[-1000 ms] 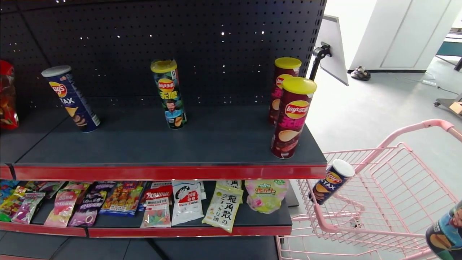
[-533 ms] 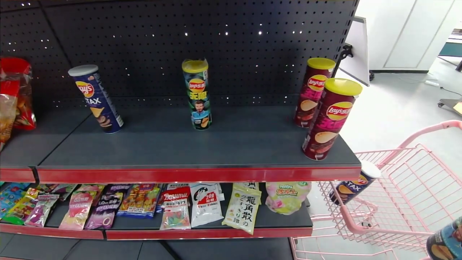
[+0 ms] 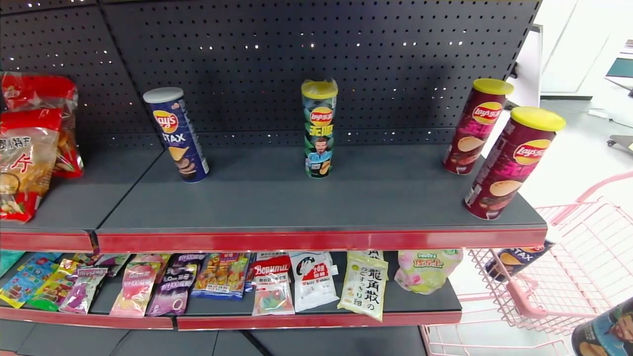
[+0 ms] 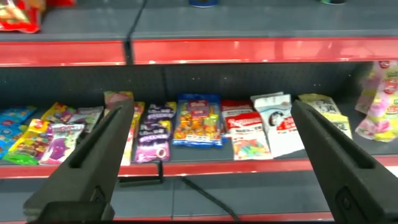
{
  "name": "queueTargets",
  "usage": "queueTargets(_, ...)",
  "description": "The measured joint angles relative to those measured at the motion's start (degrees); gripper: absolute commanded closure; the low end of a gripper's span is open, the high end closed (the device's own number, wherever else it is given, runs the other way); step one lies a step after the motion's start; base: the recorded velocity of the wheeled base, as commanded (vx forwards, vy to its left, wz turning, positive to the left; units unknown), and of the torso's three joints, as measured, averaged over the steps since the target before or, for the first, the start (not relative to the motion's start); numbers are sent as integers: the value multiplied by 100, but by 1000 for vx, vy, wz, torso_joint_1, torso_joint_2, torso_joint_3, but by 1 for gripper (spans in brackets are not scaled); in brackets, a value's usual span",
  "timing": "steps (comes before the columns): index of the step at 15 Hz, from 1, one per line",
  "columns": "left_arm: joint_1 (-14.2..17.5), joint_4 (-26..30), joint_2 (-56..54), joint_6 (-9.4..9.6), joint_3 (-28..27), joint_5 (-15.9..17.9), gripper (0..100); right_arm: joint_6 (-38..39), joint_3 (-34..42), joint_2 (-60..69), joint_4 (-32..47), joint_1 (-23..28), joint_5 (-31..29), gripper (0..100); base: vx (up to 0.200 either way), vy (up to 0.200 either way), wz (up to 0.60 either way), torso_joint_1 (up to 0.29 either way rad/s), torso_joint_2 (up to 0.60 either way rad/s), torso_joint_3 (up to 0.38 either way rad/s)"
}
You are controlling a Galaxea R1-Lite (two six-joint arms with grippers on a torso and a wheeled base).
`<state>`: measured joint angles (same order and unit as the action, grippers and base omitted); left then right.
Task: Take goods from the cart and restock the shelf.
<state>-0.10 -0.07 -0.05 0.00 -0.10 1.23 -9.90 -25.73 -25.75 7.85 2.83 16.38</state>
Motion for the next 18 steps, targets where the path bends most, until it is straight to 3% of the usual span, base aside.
queueTargets(2, -1, 2, 0, 0, 0, -1, 0, 0, 63, 63, -2, -204, 41, 100, 0, 0, 0, 0, 0, 0)
queueTargets(11, -1, 0, 0, 0, 0, -1, 0, 0, 127, 119, -5, -307, 50, 100, 200, 0, 0, 4, 2, 1)
queueTargets(18, 2, -2, 0, 22, 0, 2, 0, -2, 123, 163, -2, -321, 90, 100, 0, 0, 0, 0, 0, 0)
